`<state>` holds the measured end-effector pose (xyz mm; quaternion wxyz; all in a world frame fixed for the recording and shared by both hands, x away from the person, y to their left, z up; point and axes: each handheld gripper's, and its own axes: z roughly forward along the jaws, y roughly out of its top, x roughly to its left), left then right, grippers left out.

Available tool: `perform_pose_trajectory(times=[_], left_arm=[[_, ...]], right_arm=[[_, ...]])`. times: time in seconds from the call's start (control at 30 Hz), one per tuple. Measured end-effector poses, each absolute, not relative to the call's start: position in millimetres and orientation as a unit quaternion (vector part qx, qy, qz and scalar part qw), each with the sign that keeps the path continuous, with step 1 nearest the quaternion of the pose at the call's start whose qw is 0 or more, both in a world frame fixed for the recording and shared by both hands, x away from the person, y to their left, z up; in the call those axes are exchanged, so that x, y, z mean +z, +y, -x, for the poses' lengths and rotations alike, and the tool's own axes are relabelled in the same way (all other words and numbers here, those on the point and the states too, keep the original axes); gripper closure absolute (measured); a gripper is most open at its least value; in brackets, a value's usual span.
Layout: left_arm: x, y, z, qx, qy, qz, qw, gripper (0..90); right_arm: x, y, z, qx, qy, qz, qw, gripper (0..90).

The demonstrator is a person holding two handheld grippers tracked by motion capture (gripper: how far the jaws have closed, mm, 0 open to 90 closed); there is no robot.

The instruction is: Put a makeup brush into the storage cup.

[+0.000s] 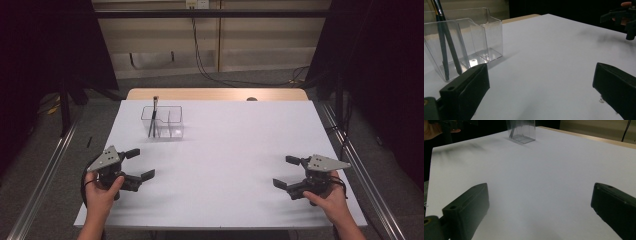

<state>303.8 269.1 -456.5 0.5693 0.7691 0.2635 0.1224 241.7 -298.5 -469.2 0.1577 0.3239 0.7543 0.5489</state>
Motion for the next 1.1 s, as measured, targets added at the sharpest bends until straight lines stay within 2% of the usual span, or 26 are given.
perform_pose_trajectory(times=[1.1], left_arm=[[-465.2, 278.0, -296.9, 0.128, 0.264, -0.779, 0.554, 0.9]], right_arm=[[-468.4, -298.4, -245.4, 0.552, 0.751, -0.326, 0.161, 1.1]])
